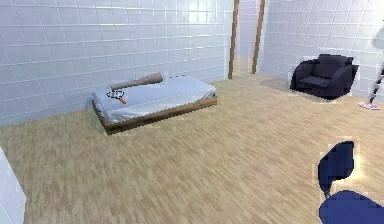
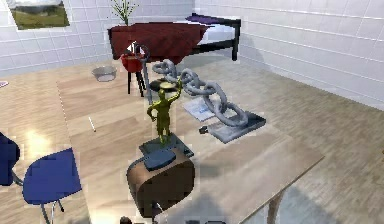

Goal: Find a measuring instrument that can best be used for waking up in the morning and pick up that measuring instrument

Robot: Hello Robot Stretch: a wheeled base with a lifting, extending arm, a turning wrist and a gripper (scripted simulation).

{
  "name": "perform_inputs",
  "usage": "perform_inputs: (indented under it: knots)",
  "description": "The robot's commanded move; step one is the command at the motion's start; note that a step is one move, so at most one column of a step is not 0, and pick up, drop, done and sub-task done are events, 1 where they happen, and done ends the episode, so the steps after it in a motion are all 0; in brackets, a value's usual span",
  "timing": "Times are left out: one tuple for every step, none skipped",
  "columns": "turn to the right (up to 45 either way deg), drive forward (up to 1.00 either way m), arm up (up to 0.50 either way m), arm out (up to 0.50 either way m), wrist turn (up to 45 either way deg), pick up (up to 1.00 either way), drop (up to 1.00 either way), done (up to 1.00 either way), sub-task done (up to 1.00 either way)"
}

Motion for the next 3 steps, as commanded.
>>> perform_inputs:
  knots:
    - [0.0,0.0,0.0,0.0,0.0,1.0,0.0,0.0,0.0]
    - [0.0,0.0,0.1,0.0,0.0,0.0,0.0,0.0,0.0]
    - [0.0,0.0,0.0,0.0,0.0,0.0,0.0,1.0,0.0]
